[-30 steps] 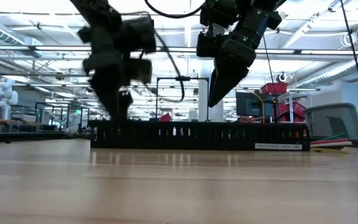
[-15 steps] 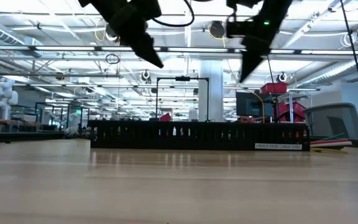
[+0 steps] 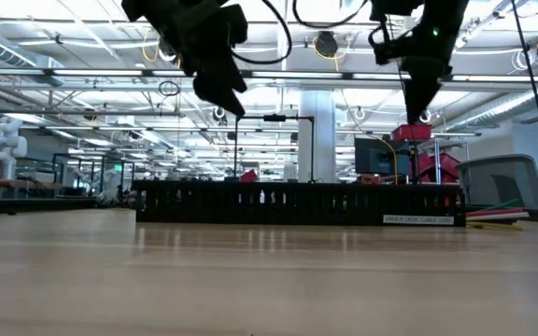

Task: Ziptie cables
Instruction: Close the black cable duct

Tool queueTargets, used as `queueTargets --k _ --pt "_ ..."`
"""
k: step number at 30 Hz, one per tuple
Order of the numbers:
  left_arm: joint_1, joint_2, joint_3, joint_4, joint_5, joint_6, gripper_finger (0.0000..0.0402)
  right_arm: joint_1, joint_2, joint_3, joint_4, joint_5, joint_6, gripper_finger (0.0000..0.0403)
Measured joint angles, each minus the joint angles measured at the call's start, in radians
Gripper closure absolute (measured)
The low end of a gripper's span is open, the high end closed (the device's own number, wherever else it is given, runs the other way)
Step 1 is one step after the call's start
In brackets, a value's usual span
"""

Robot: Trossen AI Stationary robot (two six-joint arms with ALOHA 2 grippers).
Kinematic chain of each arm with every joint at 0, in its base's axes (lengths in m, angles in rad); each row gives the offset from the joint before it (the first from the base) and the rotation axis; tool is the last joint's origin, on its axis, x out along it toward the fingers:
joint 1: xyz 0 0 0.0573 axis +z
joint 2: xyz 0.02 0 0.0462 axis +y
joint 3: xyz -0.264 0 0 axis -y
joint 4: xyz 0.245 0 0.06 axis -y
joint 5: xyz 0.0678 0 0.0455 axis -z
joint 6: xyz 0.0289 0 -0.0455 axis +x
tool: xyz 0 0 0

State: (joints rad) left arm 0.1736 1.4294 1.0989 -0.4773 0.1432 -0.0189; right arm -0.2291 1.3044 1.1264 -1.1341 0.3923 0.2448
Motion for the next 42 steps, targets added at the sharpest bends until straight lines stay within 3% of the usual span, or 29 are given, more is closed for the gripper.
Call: queueTargets --k 3,7,17,27,42 --pt "0.005 0.005 0.000 -0.023 -0.033 -0.020 0.0015 -0.001 -0.006 -0.068 -0.017 -0.056 0.007 0.0402" --pt "0.006 0.005 0.000 -0.036 -0.193 0.001 0.0029 0.010 -0.006 -0.200 -0.014 -0.169 0.067 0.0402" --pt "0.017 -0.005 0.000 -0.352 -0.198 -0.052 0.0038 0.129 -0.038 -0.451 0.267 -0.313 0.258 0.0403" --pt "0.017 -0.006 -0.013 -0.364 -0.210 -0.055 0.0038 0.160 -0.041 -0.631 0.521 -0.282 0.444 0.0403" --pt "0.017 -0.007 -0.100 -0.369 -0.204 -0.052 0.0038 0.158 -0.036 -0.638 0.613 -0.203 0.480 0.0403"
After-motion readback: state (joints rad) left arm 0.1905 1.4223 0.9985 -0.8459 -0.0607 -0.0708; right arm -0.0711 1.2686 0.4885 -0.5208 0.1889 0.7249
